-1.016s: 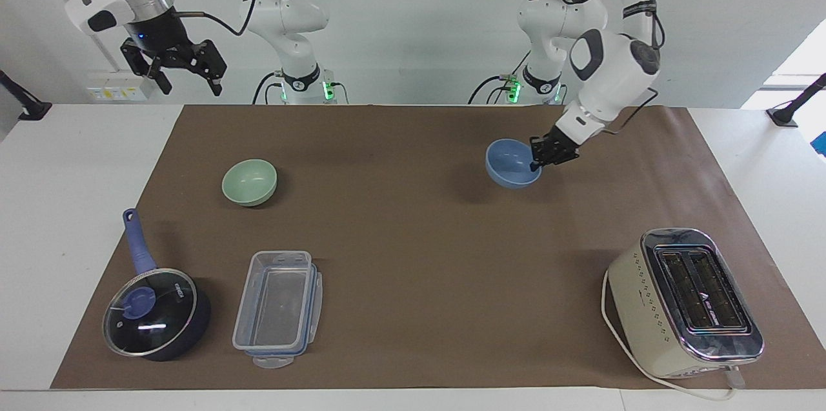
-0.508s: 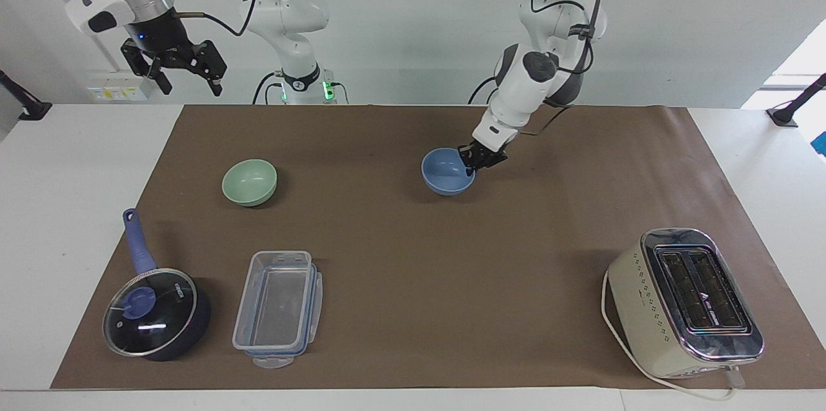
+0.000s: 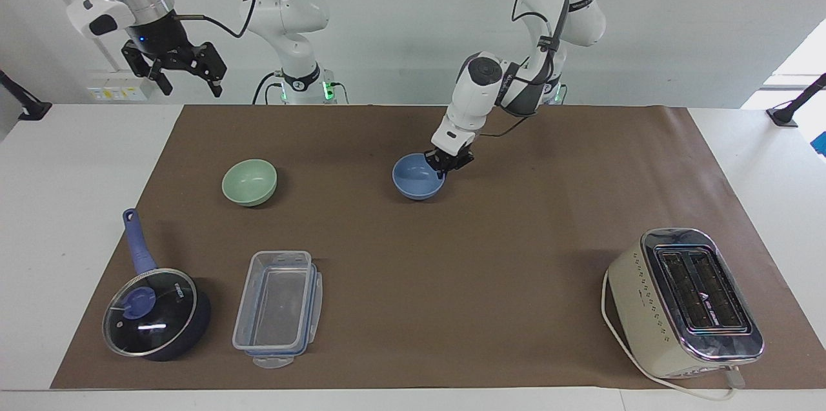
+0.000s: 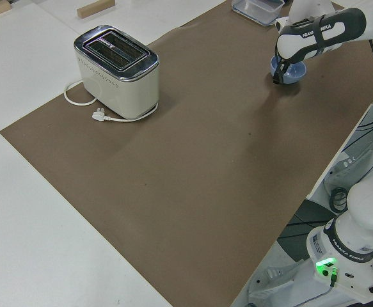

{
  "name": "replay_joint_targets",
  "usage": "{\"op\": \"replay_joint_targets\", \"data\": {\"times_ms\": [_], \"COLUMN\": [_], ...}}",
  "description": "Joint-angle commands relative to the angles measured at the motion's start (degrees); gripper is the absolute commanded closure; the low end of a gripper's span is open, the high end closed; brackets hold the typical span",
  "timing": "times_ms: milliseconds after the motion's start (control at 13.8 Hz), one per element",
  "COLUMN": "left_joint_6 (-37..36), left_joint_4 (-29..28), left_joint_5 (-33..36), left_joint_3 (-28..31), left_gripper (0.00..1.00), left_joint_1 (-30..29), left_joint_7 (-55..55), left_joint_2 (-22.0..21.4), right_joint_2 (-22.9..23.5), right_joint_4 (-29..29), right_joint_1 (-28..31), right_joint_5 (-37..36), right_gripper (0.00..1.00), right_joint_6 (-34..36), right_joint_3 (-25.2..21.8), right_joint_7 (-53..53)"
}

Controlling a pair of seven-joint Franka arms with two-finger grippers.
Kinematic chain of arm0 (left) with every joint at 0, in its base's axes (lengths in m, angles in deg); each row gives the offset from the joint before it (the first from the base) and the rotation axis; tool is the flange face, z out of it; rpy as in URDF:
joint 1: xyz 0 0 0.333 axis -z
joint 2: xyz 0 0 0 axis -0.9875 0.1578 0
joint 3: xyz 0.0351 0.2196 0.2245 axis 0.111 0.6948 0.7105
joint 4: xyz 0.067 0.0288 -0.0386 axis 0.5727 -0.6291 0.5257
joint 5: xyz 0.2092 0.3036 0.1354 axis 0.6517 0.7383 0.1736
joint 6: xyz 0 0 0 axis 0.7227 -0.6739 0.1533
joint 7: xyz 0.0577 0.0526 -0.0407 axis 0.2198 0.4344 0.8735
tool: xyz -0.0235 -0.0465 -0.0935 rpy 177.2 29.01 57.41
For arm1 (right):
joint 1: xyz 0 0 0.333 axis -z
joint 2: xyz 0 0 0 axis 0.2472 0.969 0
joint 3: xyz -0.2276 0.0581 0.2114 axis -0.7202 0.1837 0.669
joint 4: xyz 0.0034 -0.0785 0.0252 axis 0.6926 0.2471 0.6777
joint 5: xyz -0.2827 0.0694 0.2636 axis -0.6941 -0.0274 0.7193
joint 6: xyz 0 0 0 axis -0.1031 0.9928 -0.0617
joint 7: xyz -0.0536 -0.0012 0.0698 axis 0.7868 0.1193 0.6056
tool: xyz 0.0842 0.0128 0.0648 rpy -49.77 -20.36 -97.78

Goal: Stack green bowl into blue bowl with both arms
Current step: 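Slide the blue bowl with the left gripper toward the table center, then release the blue bowl with the left gripper while the right gripper reaches the green bowl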

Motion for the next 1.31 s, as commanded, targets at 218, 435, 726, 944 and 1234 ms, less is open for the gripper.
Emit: {"op": "replay_joint_targets", "data": {"times_ms": [218,435,726,944,1234], "left_joint_6": [-12.4,-16.7,-32.7,-41.6,-50.1], "left_joint_4": [2.2,2.4,12.7,21.0,31.4], "left_joint_5": [5.0,9.4,9.7,11.6,12.2], "left_joint_3": [1.0,1.0,1.0,1.1,1.1], "left_gripper": [0.00,0.00,0.00,0.00,0.00], "left_joint_1": [-5.7,-12.3,-22.4,-27.3,-32.2], "left_joint_7": [-8.8,-15.5,-32.6,-40.8,-46.0], "left_joint_2": [-7.5,-12.7,-14.7,-14.3,-13.6], "right_joint_2": [-1.3,-0.8,1.1,2.4,3.7], "right_joint_4": [14.0,21.5,30.3,34.5,38.4], "right_joint_1": [2.0,3.2,5.7,7.0,7.0], "right_joint_5": [-0.7,-0.7,0.4,1.6,3.6], "right_gripper": [0.00,0.00,0.00,0.00,0.00], "right_joint_6": [-12.5,-21.3,-34.2,-39.8,-44.7], "right_joint_3": [0.1,0.1,0.1,0.2,0.1], "right_joint_7": [-5.7,-9.1,-17.0,-19.0,-20.1]}}
